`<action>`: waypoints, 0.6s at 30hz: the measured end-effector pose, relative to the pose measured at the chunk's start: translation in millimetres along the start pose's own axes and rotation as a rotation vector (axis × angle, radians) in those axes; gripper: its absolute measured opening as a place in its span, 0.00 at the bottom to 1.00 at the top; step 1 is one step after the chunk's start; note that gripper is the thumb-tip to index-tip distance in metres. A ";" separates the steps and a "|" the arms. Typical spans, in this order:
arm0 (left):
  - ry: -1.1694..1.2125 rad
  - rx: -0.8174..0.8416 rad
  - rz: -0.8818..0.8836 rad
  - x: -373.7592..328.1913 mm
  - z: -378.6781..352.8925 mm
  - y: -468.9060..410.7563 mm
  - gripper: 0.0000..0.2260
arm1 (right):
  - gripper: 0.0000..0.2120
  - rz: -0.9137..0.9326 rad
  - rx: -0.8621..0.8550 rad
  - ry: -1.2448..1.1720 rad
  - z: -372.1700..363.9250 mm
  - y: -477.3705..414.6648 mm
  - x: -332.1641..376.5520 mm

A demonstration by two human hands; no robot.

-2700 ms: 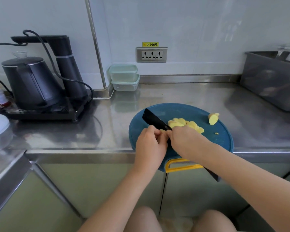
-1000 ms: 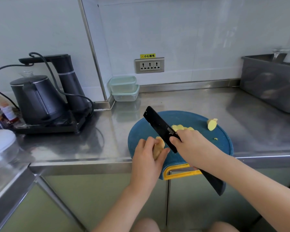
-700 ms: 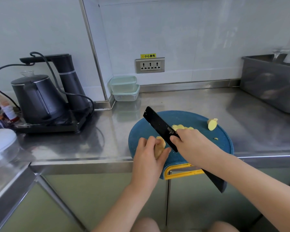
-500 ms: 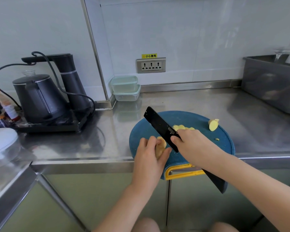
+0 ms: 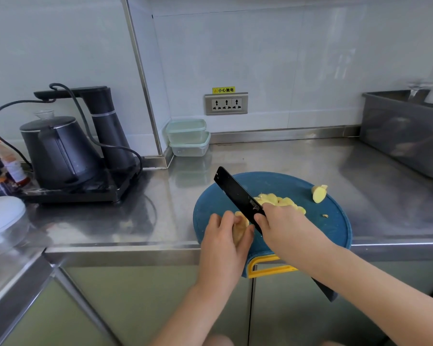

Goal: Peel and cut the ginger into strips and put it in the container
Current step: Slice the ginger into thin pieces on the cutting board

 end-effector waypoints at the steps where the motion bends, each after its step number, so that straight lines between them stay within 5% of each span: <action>1: 0.001 0.000 0.001 -0.1 0.0 0.0 0.13 | 0.15 0.015 -0.009 0.034 -0.7 1.6 2.0; 18: -0.013 -0.019 0.027 5.6 -3.5 -1.7 0.10 | 0.14 -0.055 0.135 -0.014 -3.8 -14.2 0.5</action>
Point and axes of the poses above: each hand's wrist, its own y-axis away from the middle knuckle, its own z-axis out of the back of the hand, x = y × z, the point moved 9 cm from there along -y, towards the middle knuckle, and after that the axes turned 5 degrees about y, right-handed, at the moved point
